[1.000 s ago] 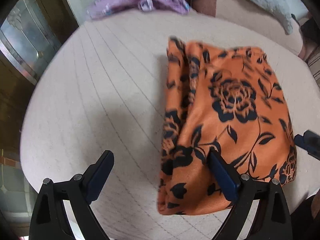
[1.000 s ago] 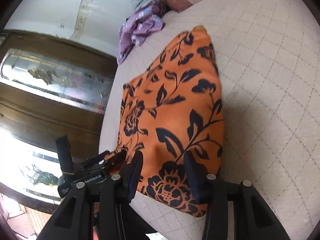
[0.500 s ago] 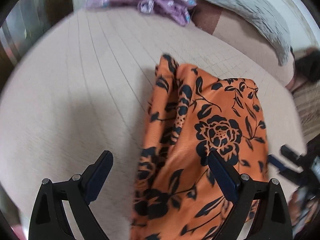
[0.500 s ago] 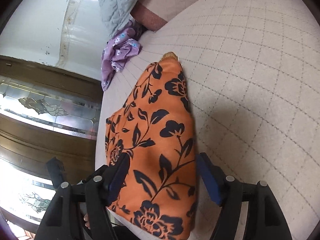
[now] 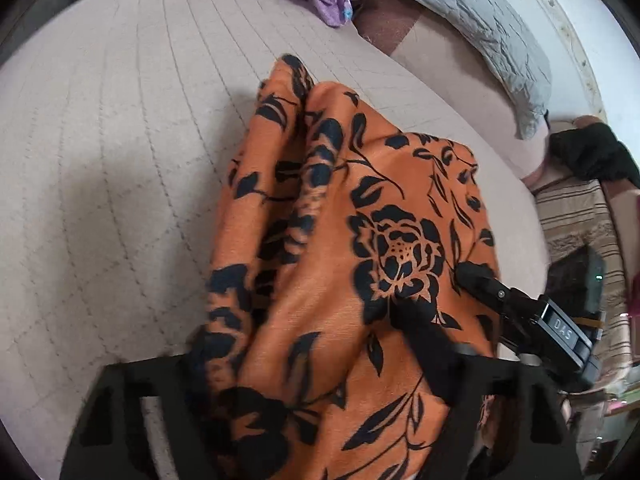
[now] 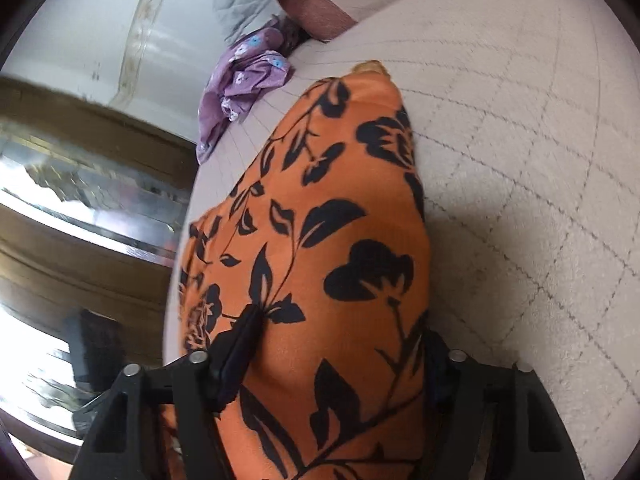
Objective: Fold small clothes
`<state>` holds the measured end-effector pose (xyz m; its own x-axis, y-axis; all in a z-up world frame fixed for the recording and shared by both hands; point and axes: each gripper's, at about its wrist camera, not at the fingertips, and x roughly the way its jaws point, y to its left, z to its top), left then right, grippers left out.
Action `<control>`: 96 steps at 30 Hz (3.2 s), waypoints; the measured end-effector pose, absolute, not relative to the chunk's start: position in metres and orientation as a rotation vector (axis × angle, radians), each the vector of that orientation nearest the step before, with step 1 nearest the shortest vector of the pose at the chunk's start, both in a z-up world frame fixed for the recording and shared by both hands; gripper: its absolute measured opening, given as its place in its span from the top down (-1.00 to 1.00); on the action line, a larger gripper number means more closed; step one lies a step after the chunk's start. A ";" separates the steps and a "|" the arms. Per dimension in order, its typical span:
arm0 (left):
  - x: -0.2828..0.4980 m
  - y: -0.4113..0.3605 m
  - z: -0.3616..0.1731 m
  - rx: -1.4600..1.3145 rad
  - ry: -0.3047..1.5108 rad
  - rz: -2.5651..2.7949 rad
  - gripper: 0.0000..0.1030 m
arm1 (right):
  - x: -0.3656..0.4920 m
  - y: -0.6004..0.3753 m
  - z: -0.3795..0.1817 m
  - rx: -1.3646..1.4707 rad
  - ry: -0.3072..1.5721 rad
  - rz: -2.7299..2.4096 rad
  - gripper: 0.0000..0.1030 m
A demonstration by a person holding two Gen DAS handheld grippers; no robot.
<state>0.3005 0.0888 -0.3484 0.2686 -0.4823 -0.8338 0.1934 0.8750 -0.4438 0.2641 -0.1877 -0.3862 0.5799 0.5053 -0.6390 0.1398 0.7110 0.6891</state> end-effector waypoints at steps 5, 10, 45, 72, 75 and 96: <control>0.295 0.082 -0.335 -0.228 1.148 -0.399 0.11 | 0.261 -0.193 -0.386 0.819 0.938 0.234 -0.04; 0.271 0.049 -0.314 0.003 1.031 -0.322 0.24 | 0.255 -0.190 -0.380 0.781 0.917 0.221 0.03; 0.294 0.082 -0.347 -0.214 1.154 -0.425 -0.03 | 0.258 -0.212 -0.390 0.916 0.999 0.287 -0.31; 0.178 -0.020 -0.258 -0.001 0.845 -0.498 0.34 | 0.130 -0.276 -0.301 0.787 0.675 0.176 0.17; 0.168 -0.037 -0.260 0.009 0.846 -0.508 0.34 | 0.111 -0.293 -0.301 0.797 0.658 0.152 0.17; 0.157 -0.058 -0.286 0.106 0.882 -0.423 0.34 | 0.097 -0.308 -0.341 0.844 0.698 0.143 0.17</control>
